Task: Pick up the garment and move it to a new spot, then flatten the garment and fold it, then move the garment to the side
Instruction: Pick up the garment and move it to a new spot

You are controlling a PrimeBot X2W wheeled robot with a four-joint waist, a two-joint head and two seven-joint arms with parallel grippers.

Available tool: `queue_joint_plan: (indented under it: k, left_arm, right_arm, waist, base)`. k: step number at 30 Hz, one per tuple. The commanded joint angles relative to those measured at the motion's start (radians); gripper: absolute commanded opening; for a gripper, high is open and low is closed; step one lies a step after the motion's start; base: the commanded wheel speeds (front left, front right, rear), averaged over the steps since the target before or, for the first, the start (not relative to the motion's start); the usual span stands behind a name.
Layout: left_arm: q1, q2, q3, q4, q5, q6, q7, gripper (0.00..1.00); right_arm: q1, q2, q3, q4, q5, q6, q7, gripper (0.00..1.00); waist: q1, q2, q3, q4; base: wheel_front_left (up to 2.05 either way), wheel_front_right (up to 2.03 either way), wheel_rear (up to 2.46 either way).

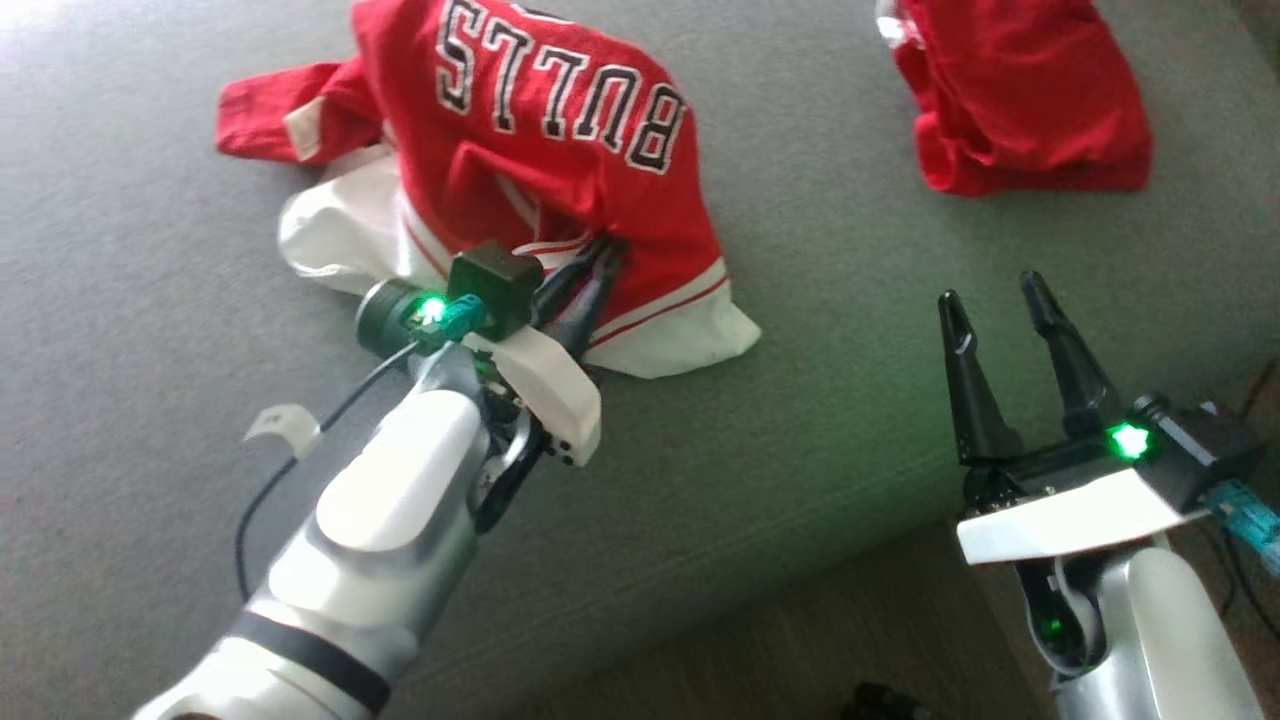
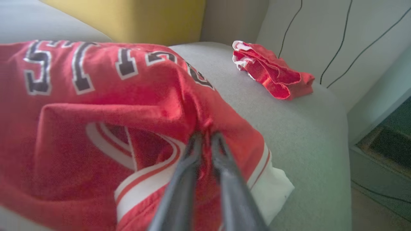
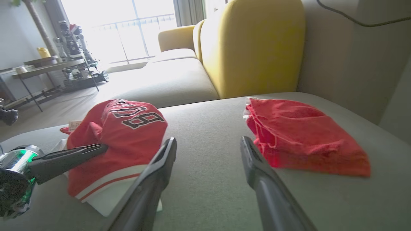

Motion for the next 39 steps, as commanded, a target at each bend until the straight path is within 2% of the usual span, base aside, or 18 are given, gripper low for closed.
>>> queue_joint_plan:
  k: [1,5,12,21,25,29,35,39]
  left_arm:
    - [-0.031,0.002,0.033,-0.026,-0.006,0.008,-0.015,1.0]
    - [0.009,-0.015,0.062,-0.076,-0.015,0.048,-0.03,1.0]
    - [0.219,-0.023,0.188,-0.322,-0.016,0.139,-0.032,1.0]
    - [0.522,-0.025,0.365,-0.585,0.033,0.203,-0.032,1.0]
    - [0.63,-0.025,0.425,-0.658,0.035,0.22,-0.032,1.0]
    - [0.696,-0.025,0.429,-0.677,0.077,0.222,-0.032,1.0]
    - [0.774,-0.026,0.459,-0.729,0.148,0.276,-0.032,1.0]
    - [0.804,-0.026,0.48,-0.761,0.191,0.294,-0.032,1.0]
  right_arm:
    - [-0.027,-0.008,0.025,-0.03,0.006,-0.001,-0.002,1.0]
    - [-0.02,-0.008,0.041,-0.026,0.008,-0.001,-0.002,1.0]
    - [0.012,-0.008,0.058,-0.015,-0.001,-0.001,-0.002,1.0]
    - [0.065,-0.008,0.045,0.004,-0.007,-0.001,-0.002,1.0]
    - [0.095,-0.008,0.046,0.019,-0.006,-0.001,-0.002,1.0]
    - [0.123,-0.008,0.044,0.027,-0.007,-0.001,-0.002,1.0]
    - [0.178,-0.008,0.021,0.023,-0.009,-0.001,-0.002,1.0]
    - [0.19,-0.008,0.018,0.025,-0.002,-0.001,-0.002,1.0]
  waist:
    - [-0.0002,0.0,-0.019,0.032]
    - [-0.0002,0.0,-0.063,0.093]
    - [-0.0002,0.0,-0.145,0.213]
    - [-0.0002,0.0,-0.242,0.332]
    - [-0.0002,0.0,-0.28,0.36]
    - [-0.0002,0.0,-0.312,0.375]
    - [-0.0002,0.0,-0.349,0.402]
    - [-0.0002,0.0,-0.36,0.406]
  base:
    - [0.0,0.0,0.0]
    - [0.0,0.0,0.0]
    - [0.0,0.0,0.0]
    - [0.0,0.0,0.0]
    - [0.0,0.0,0.0]
    - [0.0,0.0,0.0]
    - [0.0,0.0,0.0]
    - [0.0,0.0,0.0]
